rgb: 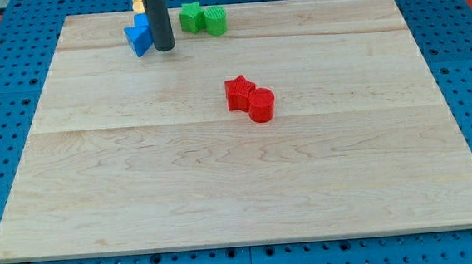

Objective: Slightly push the green star to the top

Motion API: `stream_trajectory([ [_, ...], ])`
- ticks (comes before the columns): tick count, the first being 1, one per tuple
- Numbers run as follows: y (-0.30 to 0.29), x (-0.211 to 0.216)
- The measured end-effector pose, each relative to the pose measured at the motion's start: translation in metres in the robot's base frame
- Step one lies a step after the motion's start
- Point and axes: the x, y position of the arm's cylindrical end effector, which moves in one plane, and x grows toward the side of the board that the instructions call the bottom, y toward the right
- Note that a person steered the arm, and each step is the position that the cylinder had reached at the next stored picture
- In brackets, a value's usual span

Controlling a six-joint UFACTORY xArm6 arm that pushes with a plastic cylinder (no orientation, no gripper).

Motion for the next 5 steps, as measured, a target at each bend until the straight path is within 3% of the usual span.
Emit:
stream_trajectory([
  [2, 0.030, 0.010],
  [5, 0.032, -0.040],
])
